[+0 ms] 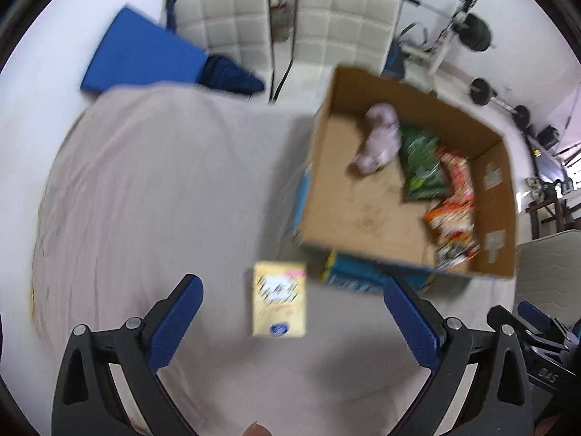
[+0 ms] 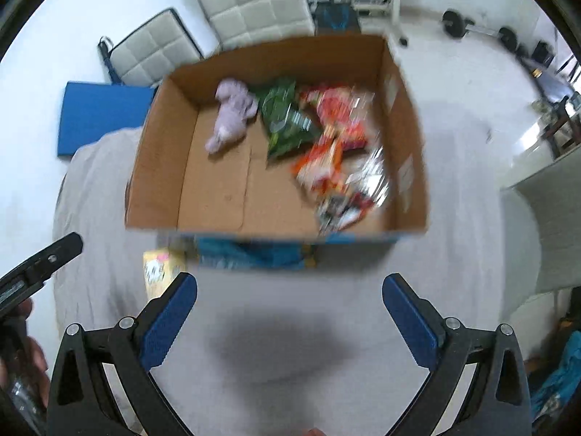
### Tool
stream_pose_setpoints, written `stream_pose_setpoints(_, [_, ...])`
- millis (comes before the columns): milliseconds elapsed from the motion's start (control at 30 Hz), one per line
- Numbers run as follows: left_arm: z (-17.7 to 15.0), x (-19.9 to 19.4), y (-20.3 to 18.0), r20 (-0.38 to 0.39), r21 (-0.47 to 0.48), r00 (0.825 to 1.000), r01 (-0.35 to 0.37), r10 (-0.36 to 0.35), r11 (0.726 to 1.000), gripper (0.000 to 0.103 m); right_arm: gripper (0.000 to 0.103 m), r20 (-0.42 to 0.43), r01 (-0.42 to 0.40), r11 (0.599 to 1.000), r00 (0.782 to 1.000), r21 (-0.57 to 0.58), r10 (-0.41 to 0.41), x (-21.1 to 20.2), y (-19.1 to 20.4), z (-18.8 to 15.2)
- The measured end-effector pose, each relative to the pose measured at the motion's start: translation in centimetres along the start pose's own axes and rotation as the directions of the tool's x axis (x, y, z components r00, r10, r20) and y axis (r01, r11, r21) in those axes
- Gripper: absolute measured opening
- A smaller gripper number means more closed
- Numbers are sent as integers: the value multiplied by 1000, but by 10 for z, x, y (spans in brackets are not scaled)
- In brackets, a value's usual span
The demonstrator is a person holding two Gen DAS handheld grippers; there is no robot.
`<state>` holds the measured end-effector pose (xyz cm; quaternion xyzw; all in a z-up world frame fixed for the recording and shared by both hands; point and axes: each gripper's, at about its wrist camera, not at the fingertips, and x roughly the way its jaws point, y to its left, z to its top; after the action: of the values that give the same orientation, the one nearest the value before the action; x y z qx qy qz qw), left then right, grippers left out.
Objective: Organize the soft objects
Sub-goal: 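Grasp the yellow tissue pack with the left tool while the right grasps the blue milk stick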
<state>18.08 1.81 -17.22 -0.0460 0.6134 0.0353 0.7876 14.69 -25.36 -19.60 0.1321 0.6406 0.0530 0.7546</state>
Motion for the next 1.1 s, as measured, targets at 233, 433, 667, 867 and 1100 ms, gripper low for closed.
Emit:
stream_pose_setpoints(233, [-31,48,28,-122,-68,993,-13,4,998,102,103,-107,-37,997,993,73,44,82,-17,-14])
stream_pose_setpoints(433, [-48,78,39,-190,-79,982,-31,16,996,102,91,-74,-31,980,996,197,46,132,-39,-5])
stream_pose_setpoints(667, [-61,97,47,-229,-86,973,-33,12,996,102,41,14,6,962,1000,273,-10,140,-32,-11])
stream_pose_setpoints(867, [-59,106,55,-243,-112,970,-29,1,993,102,29,-60,45,952,998,303,-28,125,-23,-52])
stream_pose_setpoints(1100, [-52,114,50,-244,-102,970,-19,-6,995,102,70,-209,45,976,978,213,0,115,-22,-79])
